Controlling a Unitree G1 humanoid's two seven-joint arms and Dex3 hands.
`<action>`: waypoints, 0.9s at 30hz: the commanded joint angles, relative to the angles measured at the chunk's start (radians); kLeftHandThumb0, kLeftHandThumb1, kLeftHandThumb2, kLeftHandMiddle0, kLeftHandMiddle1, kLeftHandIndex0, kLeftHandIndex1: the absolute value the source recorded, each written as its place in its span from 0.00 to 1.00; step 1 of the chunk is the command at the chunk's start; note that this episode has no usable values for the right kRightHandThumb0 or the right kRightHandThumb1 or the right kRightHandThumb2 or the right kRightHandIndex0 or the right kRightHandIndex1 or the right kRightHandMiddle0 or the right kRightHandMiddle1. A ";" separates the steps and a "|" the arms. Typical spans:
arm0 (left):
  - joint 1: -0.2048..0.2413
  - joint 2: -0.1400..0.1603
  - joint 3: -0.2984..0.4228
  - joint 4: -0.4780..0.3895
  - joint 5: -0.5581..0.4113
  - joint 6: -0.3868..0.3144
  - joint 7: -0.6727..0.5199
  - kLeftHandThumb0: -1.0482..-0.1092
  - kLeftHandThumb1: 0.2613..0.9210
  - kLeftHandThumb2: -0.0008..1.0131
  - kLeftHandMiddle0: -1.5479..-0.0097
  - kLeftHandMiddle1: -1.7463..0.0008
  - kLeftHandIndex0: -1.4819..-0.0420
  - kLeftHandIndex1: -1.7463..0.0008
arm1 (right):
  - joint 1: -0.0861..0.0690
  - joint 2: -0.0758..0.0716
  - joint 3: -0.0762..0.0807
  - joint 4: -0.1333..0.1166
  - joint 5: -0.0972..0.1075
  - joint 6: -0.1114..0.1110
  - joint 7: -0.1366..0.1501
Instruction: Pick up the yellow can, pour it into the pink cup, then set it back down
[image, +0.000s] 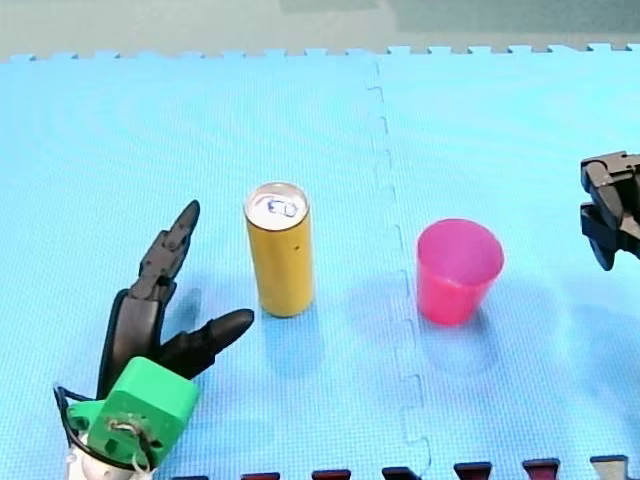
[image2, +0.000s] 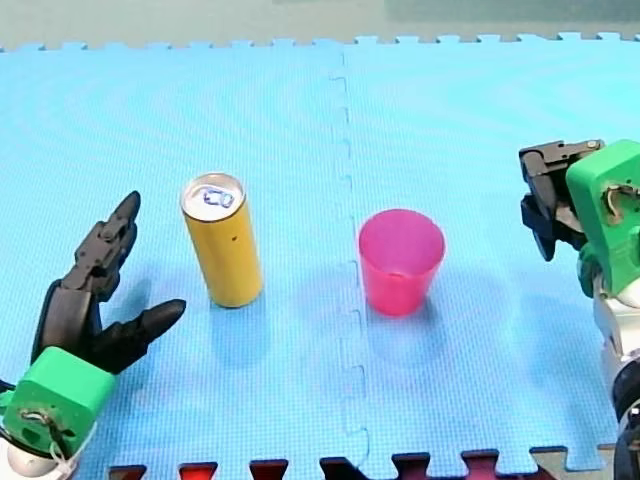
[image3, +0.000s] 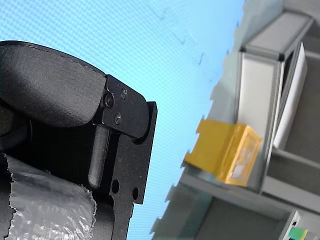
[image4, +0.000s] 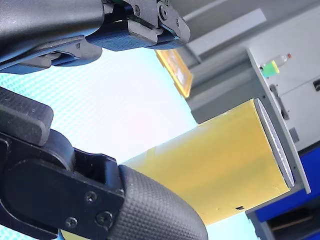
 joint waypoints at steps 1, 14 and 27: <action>-0.003 0.001 0.001 0.004 0.000 0.005 0.005 0.00 1.00 0.03 0.85 1.00 0.85 1.00 | 0.006 0.000 -0.006 0.002 0.006 -0.005 0.002; -0.006 -0.006 0.002 0.005 -0.001 0.012 0.006 0.00 1.00 0.03 0.85 1.00 0.85 1.00 | 0.005 -0.003 -0.014 0.002 0.005 0.000 0.003; -0.019 0.000 0.001 0.005 0.002 0.027 0.009 0.00 0.99 0.02 0.85 1.00 0.85 1.00 | -0.003 -0.006 -0.015 0.002 0.004 0.004 -0.001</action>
